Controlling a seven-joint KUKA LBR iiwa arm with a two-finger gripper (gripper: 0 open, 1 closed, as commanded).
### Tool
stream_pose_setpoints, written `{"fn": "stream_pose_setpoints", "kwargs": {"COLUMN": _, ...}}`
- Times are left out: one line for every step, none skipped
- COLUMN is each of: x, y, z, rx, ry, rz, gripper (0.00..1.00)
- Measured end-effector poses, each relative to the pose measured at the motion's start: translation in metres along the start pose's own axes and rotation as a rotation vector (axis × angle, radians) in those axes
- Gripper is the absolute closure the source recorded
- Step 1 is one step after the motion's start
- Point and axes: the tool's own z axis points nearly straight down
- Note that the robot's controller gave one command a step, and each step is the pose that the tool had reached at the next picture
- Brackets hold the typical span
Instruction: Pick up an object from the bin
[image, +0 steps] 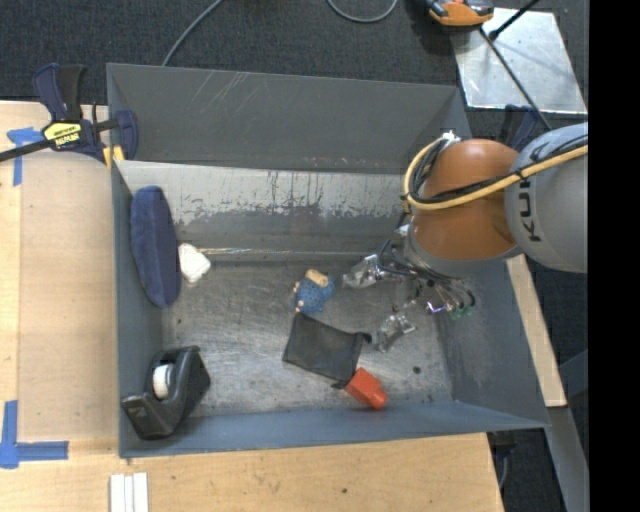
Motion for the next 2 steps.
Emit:
{"fn": "stream_pose_setpoints", "kwargs": {"x": 0.001, "y": -0.004, "z": 0.002, "rx": 0.003, "ry": 0.001, "rz": 0.005, "gripper": 1.0}}
{"fn": "stream_pose_setpoints", "kwargs": {"x": 0.067, "y": 0.055, "z": -0.023, "rx": 0.0, "ry": 0.005, "rz": -0.158, "gripper": 1.0}}
